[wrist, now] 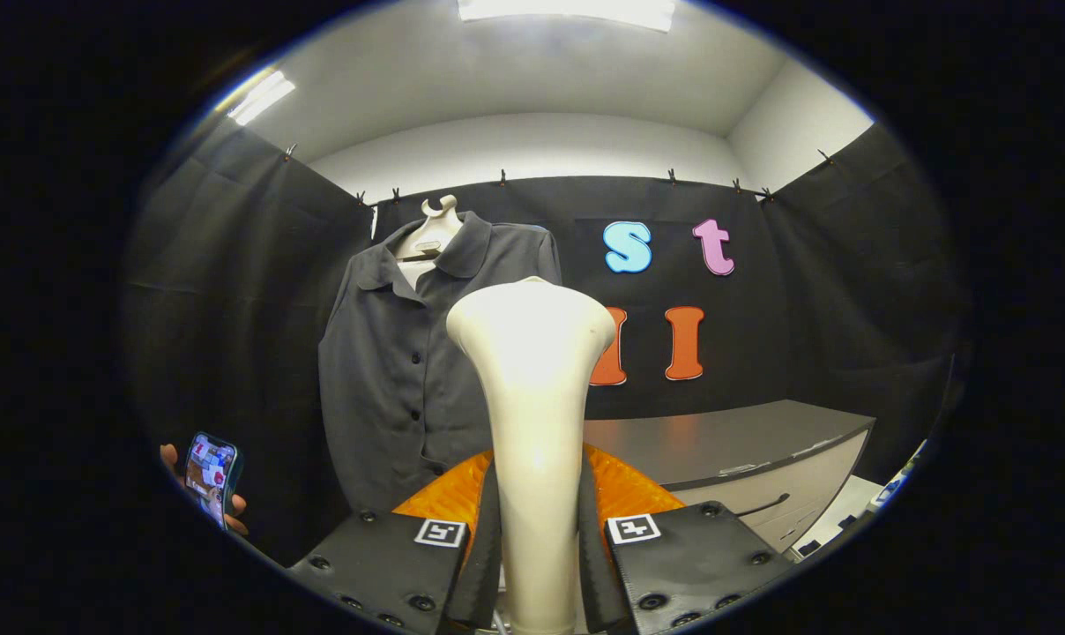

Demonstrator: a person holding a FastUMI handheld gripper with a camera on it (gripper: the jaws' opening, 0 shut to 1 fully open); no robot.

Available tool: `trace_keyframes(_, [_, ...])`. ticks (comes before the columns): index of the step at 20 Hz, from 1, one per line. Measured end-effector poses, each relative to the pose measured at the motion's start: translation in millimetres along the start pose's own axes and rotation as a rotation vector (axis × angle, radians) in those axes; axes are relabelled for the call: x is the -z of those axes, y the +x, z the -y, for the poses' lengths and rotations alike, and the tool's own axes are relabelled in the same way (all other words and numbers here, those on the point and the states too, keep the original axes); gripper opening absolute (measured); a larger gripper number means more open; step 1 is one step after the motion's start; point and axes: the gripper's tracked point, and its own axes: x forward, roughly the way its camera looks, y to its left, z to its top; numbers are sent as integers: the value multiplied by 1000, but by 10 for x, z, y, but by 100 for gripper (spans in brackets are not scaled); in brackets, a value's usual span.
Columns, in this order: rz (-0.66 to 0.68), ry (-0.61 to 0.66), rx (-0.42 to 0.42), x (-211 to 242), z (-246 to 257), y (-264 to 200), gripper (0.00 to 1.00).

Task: Iron the clothes twice with a garment steamer, once on the left side and once on the right side.

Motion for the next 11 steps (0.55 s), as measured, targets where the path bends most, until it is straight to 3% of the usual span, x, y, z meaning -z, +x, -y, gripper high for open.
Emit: trace_keyframes(11, [2,-13,-13,-11,-2,-40,45])
